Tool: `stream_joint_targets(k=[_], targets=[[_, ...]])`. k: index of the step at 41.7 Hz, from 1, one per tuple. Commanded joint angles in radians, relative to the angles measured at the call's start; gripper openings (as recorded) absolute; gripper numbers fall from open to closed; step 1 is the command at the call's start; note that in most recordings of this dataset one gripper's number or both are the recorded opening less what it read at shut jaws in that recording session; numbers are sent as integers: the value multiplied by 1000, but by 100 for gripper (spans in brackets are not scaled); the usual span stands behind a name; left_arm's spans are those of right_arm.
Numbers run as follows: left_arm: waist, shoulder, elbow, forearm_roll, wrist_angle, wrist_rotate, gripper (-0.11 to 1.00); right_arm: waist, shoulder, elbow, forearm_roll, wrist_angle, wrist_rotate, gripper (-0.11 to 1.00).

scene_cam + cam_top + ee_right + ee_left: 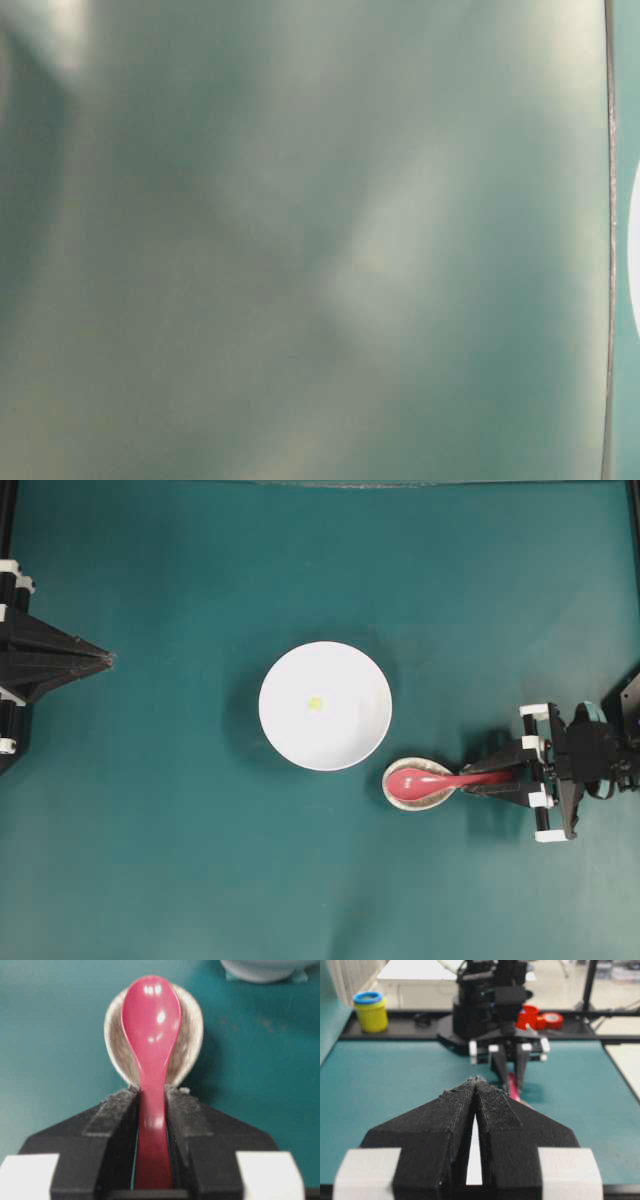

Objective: Scoop the yellow hexagonal prism block from the bowl with a spoon using the right arm.

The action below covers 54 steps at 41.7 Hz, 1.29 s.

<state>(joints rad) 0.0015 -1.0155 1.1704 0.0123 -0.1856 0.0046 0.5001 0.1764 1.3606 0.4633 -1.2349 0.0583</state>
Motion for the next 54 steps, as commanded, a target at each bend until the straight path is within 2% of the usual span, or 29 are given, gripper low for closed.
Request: stream_joint_targets(k=[1, 6, 13, 21, 27, 34, 41, 49, 54], targets=[[2, 5, -21, 2, -9, 0, 0, 5, -78, 2, 9, -9, -6, 24], [2, 5, -21, 3, -9, 0, 0, -5, -175, 3, 9, 29, -28, 24], [2, 8, -21, 3, -9, 0, 0, -49, -336, -20, 9, 210, -101, 24], [0, 6, -21, 3, -20, 0, 0, -158, -503, -92, 11, 543, -178, 24], [0, 8, -21, 3, -31, 0, 0, -262, -588, -183, 6, 834, -222, 24], [0, 14, -20, 3, -46, 0, 0, -359, -603, -298, 2, 1078, -250, 24], [2, 18, -18, 2, -52, 0, 0, -456, -586, -436, -29, 1305, -255, 24], [2, 29, -17, 3, -46, 0, 0, -549, -535, -565, -63, 1505, -255, 24], [2, 31, -17, 3, -44, 0, 0, -584, -480, -626, -89, 1591, -255, 24]])
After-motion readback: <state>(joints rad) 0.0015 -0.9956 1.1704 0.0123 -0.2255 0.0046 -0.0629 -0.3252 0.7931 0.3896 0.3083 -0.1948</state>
